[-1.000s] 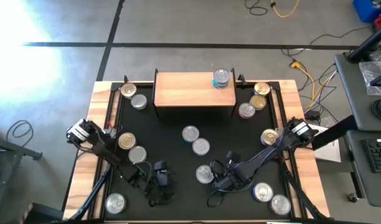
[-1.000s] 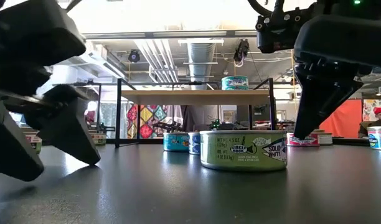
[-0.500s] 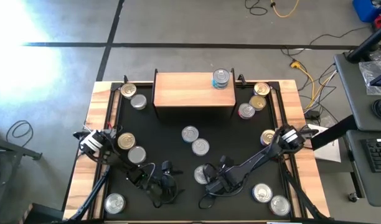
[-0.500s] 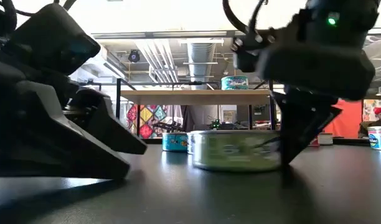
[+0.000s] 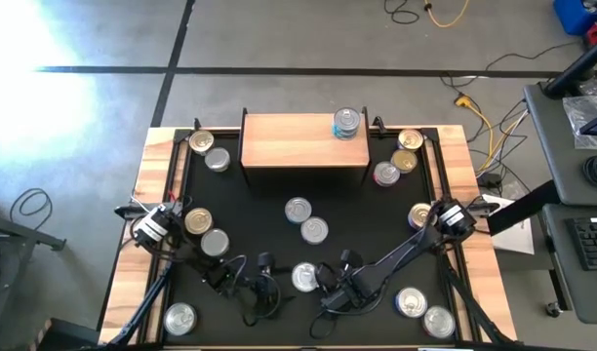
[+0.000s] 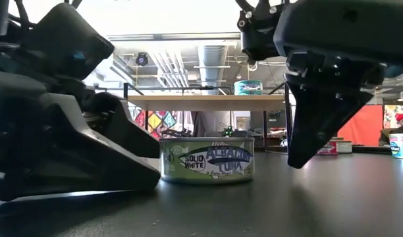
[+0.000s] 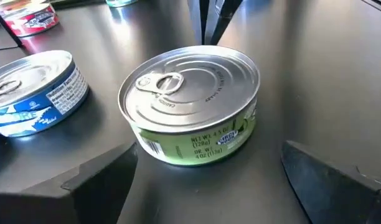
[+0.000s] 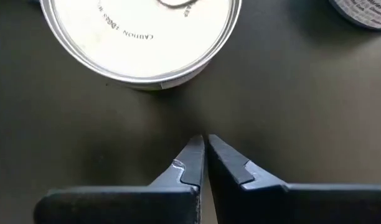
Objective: Stack canned seafood by type on shelf
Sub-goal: Put the bottom green tuna can on the shelf
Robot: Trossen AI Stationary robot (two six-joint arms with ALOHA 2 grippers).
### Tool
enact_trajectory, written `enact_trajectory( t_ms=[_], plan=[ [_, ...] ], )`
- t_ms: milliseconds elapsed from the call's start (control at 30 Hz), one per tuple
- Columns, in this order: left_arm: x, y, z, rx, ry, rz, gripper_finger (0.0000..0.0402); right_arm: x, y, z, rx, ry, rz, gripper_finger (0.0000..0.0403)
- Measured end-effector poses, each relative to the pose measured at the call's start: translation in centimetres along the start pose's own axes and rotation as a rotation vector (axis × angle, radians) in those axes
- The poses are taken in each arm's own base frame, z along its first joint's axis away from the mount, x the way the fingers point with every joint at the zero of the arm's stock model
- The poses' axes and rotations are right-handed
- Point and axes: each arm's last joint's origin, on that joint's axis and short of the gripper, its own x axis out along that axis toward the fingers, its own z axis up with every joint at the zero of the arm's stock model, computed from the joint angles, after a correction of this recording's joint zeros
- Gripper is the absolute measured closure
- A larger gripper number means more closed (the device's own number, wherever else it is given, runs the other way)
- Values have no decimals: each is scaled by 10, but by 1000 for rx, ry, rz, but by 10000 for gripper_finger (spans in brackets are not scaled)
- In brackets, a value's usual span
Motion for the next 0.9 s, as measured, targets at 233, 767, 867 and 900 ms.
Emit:
enact_trajectory(
  t_ms=[233,767,867,900],
  plan=[
    [20,-6,8,32,-15,-23,22,6,-8,15,-43,-58,-19,390],
    [47,-9,1,-205,-187,-133,21,12,-9,35,-111,-96,86,390],
    [50,-8,-2,-199,-220,-136,21,12,-9,35,-113,-94,81,390],
    [50,-8,-2,-191,-221,-136,21,12,-9,34,-111,-90,80,390]
  ],
)
